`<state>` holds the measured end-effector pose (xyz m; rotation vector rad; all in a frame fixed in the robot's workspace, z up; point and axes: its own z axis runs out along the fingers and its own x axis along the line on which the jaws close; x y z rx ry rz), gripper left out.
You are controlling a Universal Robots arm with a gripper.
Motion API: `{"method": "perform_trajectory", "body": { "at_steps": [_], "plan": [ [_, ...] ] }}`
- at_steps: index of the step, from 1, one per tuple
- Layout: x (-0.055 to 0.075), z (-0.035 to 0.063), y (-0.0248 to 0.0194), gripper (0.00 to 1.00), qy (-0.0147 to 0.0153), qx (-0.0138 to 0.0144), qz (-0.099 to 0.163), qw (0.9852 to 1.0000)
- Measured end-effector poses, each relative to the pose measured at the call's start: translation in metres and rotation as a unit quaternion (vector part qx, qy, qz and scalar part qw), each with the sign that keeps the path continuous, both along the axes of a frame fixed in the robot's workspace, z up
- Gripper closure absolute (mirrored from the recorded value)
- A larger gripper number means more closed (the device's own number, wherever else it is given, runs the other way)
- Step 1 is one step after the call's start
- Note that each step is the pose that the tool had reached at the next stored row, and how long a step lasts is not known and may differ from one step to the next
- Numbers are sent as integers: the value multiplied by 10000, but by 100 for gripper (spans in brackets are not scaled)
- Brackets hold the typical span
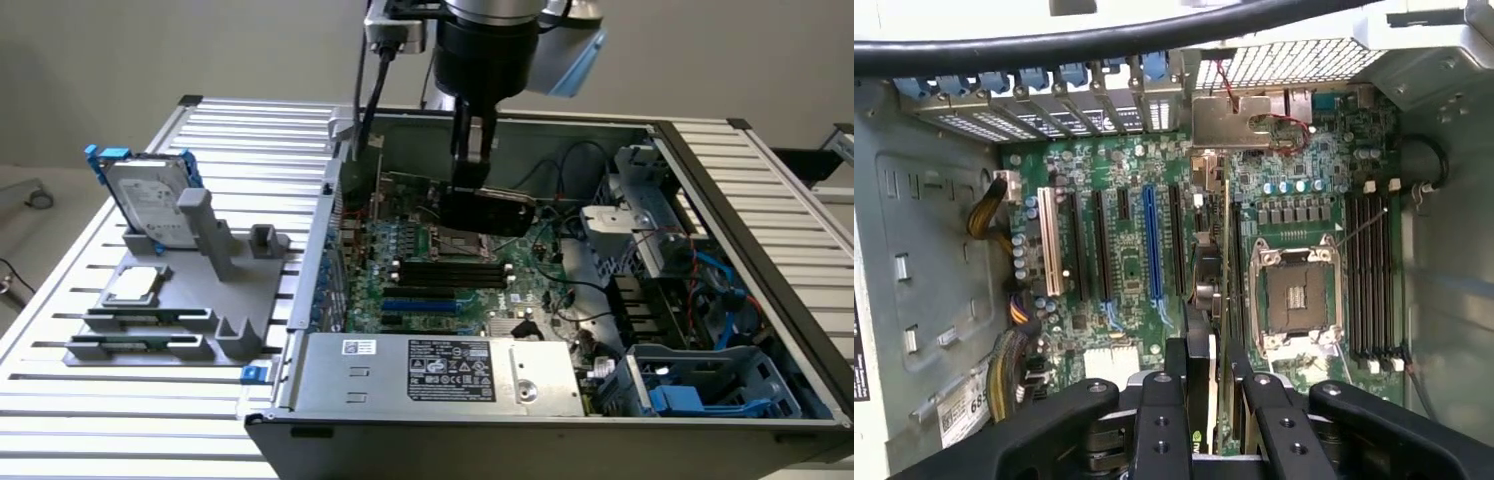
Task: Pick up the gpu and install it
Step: 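Insert the gpu into the slot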
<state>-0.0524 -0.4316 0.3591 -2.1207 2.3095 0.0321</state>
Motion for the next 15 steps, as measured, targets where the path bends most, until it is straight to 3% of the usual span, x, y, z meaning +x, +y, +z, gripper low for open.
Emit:
{"method": "perform_trajectory", "body": {
  "at_steps": [5, 9, 15],
  "plan": [
    [-57, -17, -20, 74, -3, -4, 28, 10000],
    [-59, -22, -81, 74, -3, -4, 58, 10000],
    [-62, -30, -111, 74, -4, -38, 118, 9999]
  ]
}}
